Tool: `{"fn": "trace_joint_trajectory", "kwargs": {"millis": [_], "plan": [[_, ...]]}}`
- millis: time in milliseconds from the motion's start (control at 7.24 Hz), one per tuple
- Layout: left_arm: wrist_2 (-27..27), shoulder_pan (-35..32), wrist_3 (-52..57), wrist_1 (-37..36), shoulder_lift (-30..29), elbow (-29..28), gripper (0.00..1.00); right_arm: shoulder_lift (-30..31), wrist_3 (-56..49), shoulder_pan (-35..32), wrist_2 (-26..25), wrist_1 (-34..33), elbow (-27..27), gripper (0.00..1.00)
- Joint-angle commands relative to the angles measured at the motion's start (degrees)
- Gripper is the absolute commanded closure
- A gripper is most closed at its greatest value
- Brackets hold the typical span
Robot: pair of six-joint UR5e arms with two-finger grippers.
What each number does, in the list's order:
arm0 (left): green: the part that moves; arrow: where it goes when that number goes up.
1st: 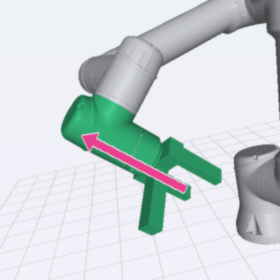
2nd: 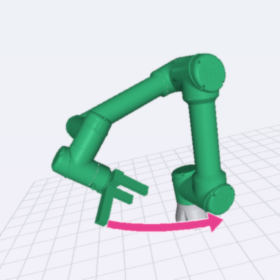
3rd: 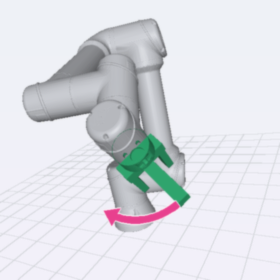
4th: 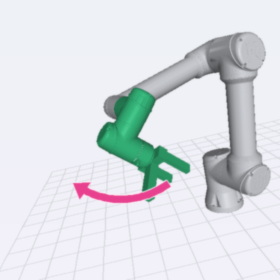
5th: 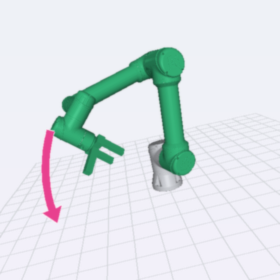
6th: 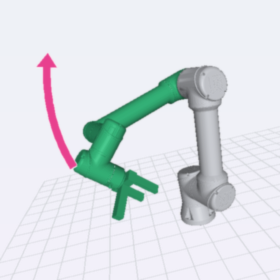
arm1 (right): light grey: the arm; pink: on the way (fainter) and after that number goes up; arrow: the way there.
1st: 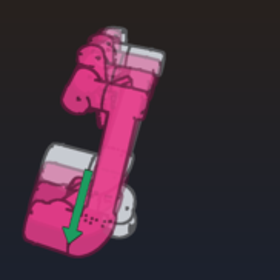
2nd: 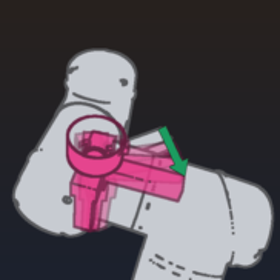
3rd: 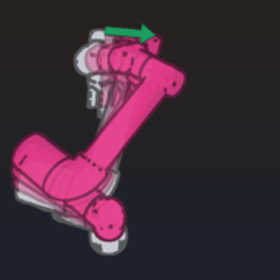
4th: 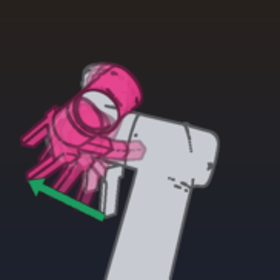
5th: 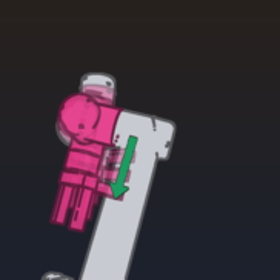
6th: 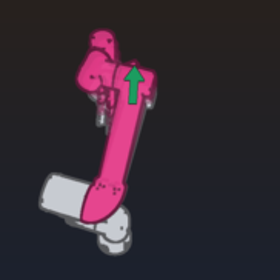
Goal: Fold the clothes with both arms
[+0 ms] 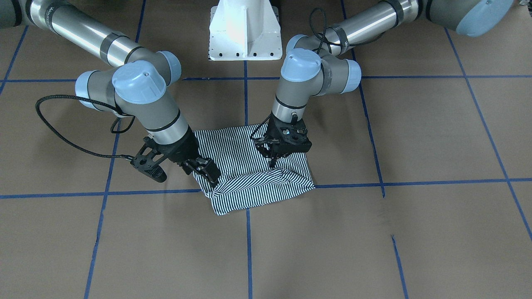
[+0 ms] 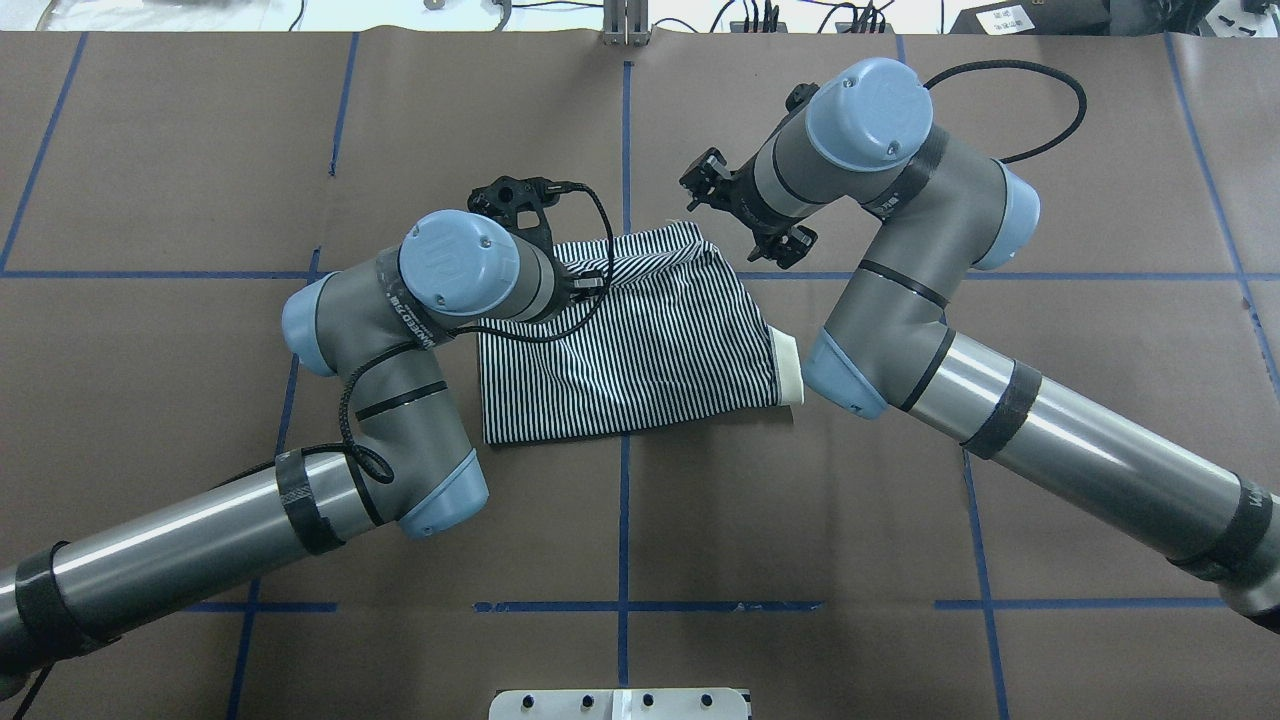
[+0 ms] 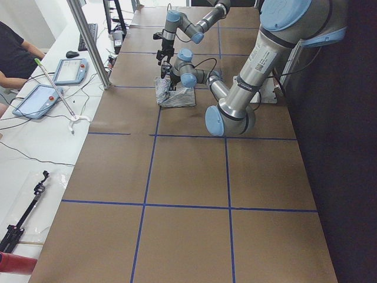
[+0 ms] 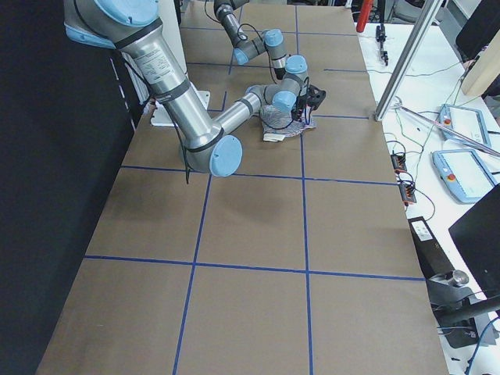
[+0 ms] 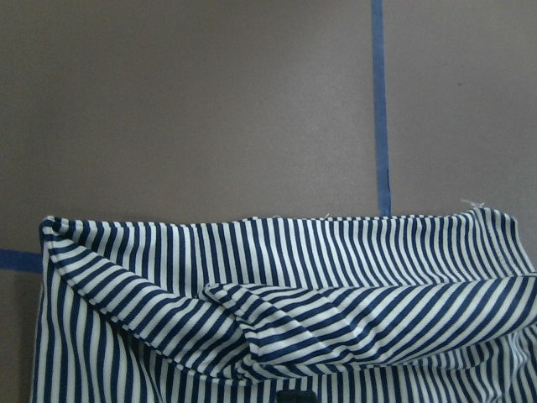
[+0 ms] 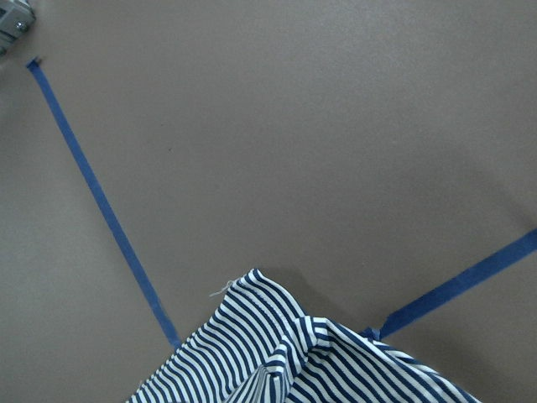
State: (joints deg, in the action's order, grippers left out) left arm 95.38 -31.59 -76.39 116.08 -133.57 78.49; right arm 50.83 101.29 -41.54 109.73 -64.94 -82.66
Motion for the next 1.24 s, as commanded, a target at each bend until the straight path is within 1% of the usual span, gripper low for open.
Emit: {"fn": "trace_joint_trajectory", "kwargs": {"millis": [0,138,276,415,553,691,829,967,1105], "plan": [[-0.28,-2.05,3.78,0.98,-3.01,-5.54,1.0,0.06,0.4,0.5,-0.04,-0.02,-0.22,0.05],[-0.37,-4.51,5.01,6.82,-3.8,-10.33,1.0,0.32,0.31,0.93,-0.13,-0.02,-0.14,0.05],[-0.37,-6.53,5.55,12.27,-6.5,-17.34,1.0,1.28,0.22,1.46,-1.18,-0.02,-0.49,0.05],[-0.28,-8.47,7.73,14.67,-7.66,-20.19,1.0,1.29,0.66,2.07,-1.53,-0.02,-0.66,0.05],[0.24,-9.36,7.84,14.52,-7.76,-18.04,1.0,1.29,0.75,2.86,-2.67,-0.02,-0.75,0.05],[0.59,-10.32,7.66,14.09,-6.54,-13.85,1.0,1.29,0.58,2.96,-2.68,-0.02,-0.75,0.05],[4.51,-12.25,7.23,14.08,-0.87,-7.02,1.0,1.99,0.05,2.87,-2.94,-0.02,-0.58,0.05],[7.6,-14.44,7.31,13.91,7.1,1.49,1.0,3.3,-0.74,1.3,-2.6,0.07,-0.58,0.05],[9.11,-16.12,7.83,13.91,12.49,6.97,1.0,5.31,-4.05,-1.41,-1.55,0.07,-1.01,0.0]]}}
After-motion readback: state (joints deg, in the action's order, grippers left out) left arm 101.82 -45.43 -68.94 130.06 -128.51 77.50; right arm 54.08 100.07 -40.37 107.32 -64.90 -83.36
